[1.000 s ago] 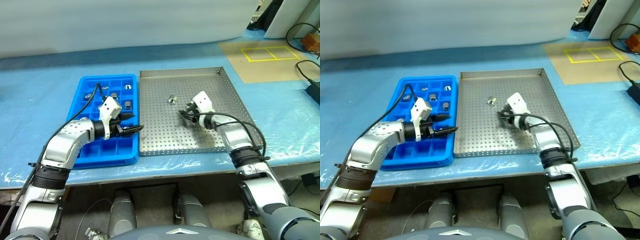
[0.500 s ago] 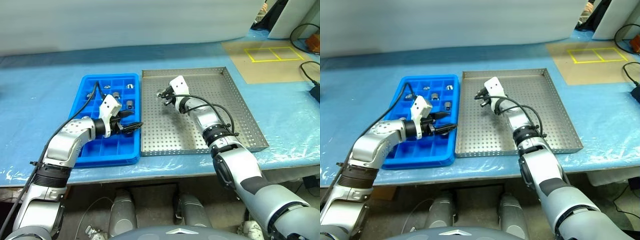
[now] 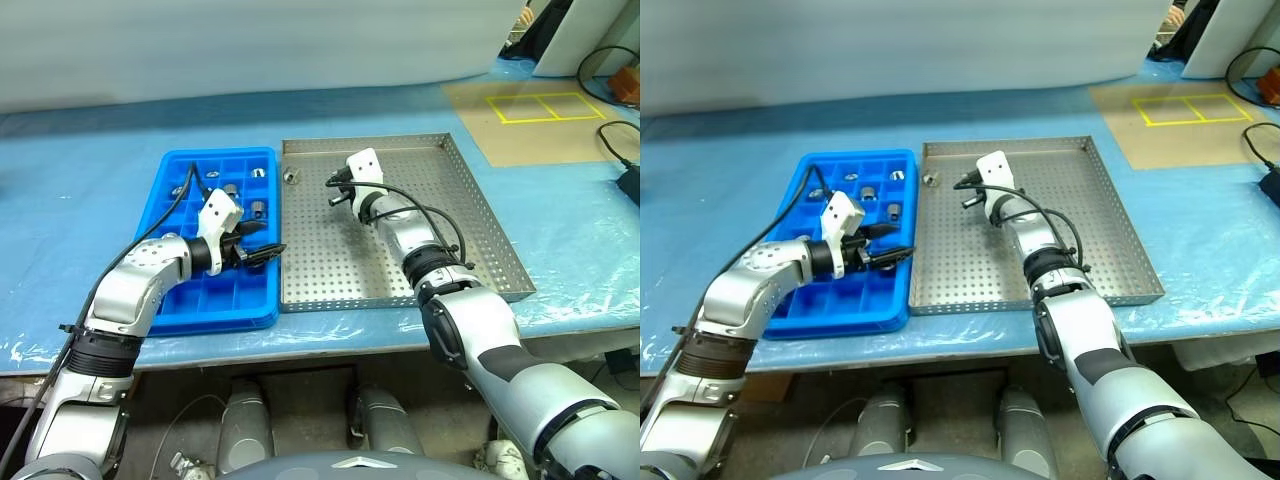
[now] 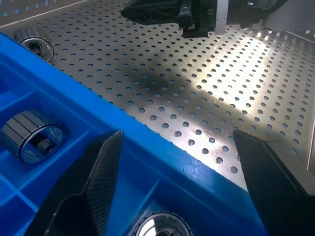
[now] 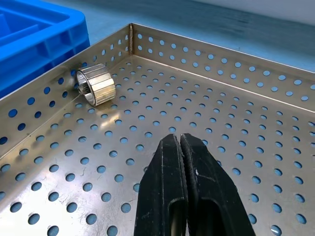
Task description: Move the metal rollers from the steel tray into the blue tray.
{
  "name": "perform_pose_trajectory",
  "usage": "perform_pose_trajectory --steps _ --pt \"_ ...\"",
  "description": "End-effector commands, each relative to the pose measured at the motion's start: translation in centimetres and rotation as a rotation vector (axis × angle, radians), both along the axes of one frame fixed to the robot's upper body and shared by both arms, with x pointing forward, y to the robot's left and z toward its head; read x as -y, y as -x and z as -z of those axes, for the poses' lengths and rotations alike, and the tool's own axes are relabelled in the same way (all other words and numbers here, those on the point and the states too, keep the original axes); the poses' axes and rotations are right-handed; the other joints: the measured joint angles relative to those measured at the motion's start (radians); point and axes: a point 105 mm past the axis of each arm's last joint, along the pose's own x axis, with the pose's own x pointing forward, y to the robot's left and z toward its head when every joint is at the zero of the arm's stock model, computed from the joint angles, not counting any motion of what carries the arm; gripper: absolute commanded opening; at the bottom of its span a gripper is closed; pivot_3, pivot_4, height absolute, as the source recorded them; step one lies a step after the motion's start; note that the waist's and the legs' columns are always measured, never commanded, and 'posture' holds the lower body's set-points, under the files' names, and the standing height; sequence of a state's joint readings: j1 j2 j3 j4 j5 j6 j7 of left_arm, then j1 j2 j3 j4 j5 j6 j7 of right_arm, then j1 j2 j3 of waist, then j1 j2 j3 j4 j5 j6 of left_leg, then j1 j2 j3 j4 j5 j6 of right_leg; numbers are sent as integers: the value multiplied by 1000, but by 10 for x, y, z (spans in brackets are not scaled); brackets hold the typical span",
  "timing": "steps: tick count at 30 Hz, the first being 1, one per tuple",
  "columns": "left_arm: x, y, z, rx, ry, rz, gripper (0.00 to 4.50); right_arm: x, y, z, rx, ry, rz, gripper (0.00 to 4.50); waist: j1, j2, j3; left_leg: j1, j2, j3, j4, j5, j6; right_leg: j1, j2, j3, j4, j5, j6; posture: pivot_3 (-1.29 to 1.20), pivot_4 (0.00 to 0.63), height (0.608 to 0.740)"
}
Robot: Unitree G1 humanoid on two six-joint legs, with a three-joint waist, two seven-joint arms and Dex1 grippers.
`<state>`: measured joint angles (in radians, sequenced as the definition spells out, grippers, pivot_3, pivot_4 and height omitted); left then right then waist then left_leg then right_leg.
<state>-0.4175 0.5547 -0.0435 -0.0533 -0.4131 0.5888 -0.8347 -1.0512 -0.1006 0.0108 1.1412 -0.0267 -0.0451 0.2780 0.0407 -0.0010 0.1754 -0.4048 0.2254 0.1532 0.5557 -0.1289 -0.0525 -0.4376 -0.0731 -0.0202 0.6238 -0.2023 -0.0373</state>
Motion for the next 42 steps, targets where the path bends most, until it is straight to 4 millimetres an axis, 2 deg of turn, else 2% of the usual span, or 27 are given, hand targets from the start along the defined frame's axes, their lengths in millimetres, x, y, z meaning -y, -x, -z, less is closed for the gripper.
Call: perform_pose_trajectory --steps 1,3,6,13,17,20,23,26,28,30,33,35,36,40,42 --pt "3 -2 -12 47 6 14 3773 -4 -5 -21 54 -27 9 46 0 0 0 0 0 0 0 0 0 0 0 0 0 0 0 -76 150 740" --pt "3 -2 -12 48 6 13 3773 -5 -4 -21 51 -48 2 46 0 0 0 0 0 0 0 0 0 0 0 0 0 0 0 -73 150 740" --pt "2 -2 -12 50 6 9 3773 -8 -3 -22 49 -69 -22 631 0 0 0 0 0 0 0 0 0 0 0 0 0 0 0 -65 150 740" --pt "-5 -2 -14 59 1 -18 3773 -32 5 -36 117 -75 -145 3030 0 0 0 0 0 0 0 0 0 0 0 0 0 0 0 -36 150 740" --pt "-9 -3 -22 90 5 -44 3773 -27 2 -30 96 -63 -79 4415 4 0 0 0 0 0 0 0 0 0 0 0 0 0 0 3 150 740" --pt "-13 -2 -27 116 24 -87 3773 -22 3 -20 63 -49 -82 4469 7 0 0 0 0 0 0 0 0 0 0 0 0 0 0 74 150 740" --pt "-16 5 -23 117 42 -126 3773 -14 3 -21 73 -17 -85 4469 10 0 0 -1 0 0 -1 0 0 0 0 -1 -1 0 0 102 150 740" --pt "-20 11 -17 106 47 -155 3773 -14 3 -31 109 -12 -141 3908 14 0 0 -1 0 0 -3 0 0 -1 0 -1 -1 0 0 121 150 740" --pt "-23 14 -16 104 42 -164 3773 -12 -1 -38 109 5 -121 3130 17 0 0 -1 0 0 -3 0 0 -1 0 -1 -1 0 0 127 150 740" --pt "-26 13 -17 109 39 -175 3773 -10 -5 -44 126 37 -90 2558 19 0 1 0 0 0 -3 0 0 -2 0 -1 -1 0 0 134 150 740" --pt "-29 9 -20 120 39 -189 3773 -25 0 -54 154 -9 -168 1678 29 0 1 0 0 0 -4 0 -1 -2 0 -1 0 0 0 138 150 740" --pt "-27 8 -21 124 43 -188 3773 -27 -2 -52 145 40 -150 1032 33 0 1 0 0 0 -5 0 -1 -2 0 -1 -1 0 0 136 150 740" --pt "-26 7 -21 125 46 -186 3773 -28 -2 -53 167 65 -148 1032 35 0 1 0 0 0 -5 1 -1 -2 0 -1 -1 0 0 137 150 740" --pt "-19 6 -19 120 58 -176 3773 -34 3 -54 167 46 -203 41 42 0 1 -1 0 0 -5 0 -1 -2 0 -1 -2 0 0 125 150 740" --pt "-17 5 -18 118 60 -172 3773 -25 -1 -53 173 77 -161 41 43 0 1 -2 0 0 -5 0 -1 -2 0 -2 -2 0 0 120 150 740"
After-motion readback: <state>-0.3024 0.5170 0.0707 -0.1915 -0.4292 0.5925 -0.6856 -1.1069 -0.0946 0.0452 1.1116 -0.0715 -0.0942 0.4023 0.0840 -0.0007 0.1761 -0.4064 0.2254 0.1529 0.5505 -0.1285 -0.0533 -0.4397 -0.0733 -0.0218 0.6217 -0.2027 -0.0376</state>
